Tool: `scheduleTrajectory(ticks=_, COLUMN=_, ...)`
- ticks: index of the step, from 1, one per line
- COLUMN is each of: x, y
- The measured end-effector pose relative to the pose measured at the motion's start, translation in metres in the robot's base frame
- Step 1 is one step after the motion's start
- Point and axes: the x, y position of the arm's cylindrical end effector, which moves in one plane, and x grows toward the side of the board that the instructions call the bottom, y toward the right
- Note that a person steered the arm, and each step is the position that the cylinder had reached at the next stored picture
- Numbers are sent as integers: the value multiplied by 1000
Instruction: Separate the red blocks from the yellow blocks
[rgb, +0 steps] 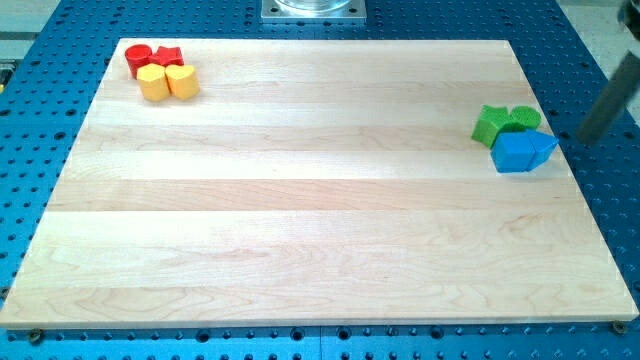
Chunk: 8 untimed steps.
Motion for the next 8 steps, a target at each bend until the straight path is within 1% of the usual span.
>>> scheduleTrajectory(ticks=1, x=-71, y=-15)
scheduleTrajectory(ticks=2, x=-115, y=-67)
scheduleTrajectory(ticks=3, x=-138, y=-176)
scheduleTrajectory(ticks=4, x=-163, y=-272)
scheduleTrajectory(ticks=5, x=-167, y=-314)
scheduleTrajectory(ticks=6, x=-107, y=-314)
scheduleTrajectory(ticks=7, x=-47, y=-341)
scheduleTrajectory(ticks=8, x=-24, y=-378)
